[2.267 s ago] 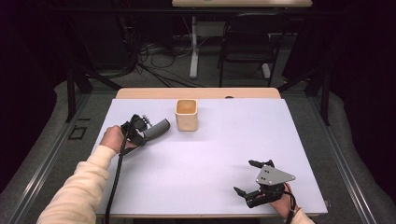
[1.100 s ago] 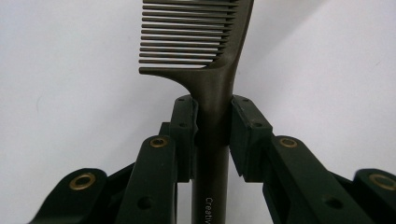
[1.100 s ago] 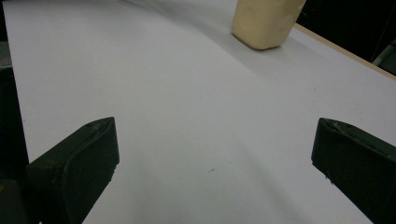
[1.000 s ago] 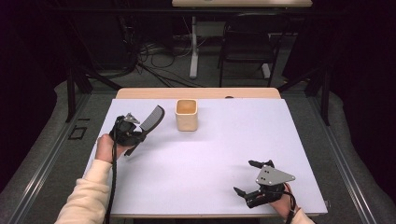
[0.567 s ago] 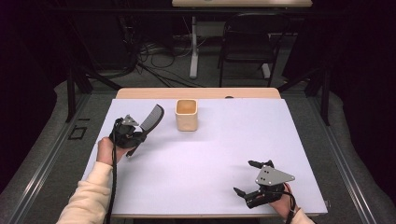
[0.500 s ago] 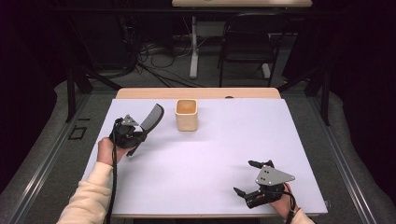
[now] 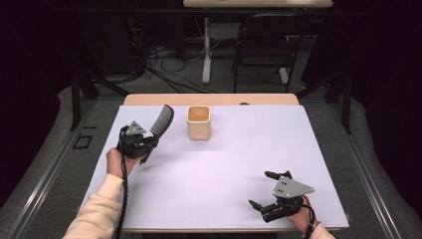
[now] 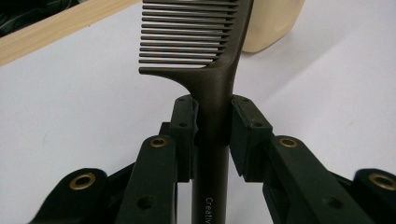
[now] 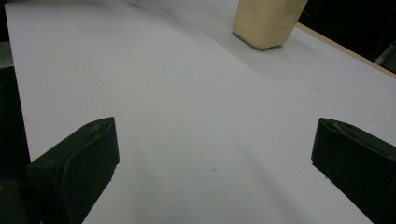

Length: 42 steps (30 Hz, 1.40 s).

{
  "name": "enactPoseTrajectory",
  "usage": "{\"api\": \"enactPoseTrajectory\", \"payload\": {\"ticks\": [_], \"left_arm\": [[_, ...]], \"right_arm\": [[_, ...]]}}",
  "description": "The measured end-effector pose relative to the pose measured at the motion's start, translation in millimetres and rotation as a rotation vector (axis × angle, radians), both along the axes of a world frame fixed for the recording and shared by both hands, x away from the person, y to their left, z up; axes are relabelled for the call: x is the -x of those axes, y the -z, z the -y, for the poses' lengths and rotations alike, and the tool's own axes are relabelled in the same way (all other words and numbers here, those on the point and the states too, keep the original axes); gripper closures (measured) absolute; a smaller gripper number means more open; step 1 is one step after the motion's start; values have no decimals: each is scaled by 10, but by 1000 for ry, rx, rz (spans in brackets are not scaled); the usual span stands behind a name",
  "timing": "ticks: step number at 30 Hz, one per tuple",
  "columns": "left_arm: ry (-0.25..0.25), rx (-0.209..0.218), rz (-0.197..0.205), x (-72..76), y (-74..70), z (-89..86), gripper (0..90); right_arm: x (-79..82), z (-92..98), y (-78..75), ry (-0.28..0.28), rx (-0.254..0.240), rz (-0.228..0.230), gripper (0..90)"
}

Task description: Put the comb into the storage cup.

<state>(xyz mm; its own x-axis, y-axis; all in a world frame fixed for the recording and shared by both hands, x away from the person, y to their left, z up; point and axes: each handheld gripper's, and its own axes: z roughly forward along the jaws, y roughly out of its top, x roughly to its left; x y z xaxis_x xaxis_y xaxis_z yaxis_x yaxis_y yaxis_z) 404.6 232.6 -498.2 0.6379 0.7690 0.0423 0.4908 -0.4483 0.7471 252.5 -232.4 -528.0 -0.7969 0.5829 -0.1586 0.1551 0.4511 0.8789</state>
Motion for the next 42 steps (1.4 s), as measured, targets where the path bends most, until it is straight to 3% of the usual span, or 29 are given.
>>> {"api": "enactPoseTrajectory", "payload": {"ticks": [13, 35, 42], "left_arm": [[-10, 54, 56, 27, -27, 33, 722], [6, 165, 83, -19, -119, 150, 722], [16, 179, 99, -41, -154, 196, 722]], "right_arm": [[0, -1, 2, 0, 4, -4, 2], [-5, -5, 9, 1, 7, -7, 2], [-5, -7, 11, 4, 9, -7, 2]]}}
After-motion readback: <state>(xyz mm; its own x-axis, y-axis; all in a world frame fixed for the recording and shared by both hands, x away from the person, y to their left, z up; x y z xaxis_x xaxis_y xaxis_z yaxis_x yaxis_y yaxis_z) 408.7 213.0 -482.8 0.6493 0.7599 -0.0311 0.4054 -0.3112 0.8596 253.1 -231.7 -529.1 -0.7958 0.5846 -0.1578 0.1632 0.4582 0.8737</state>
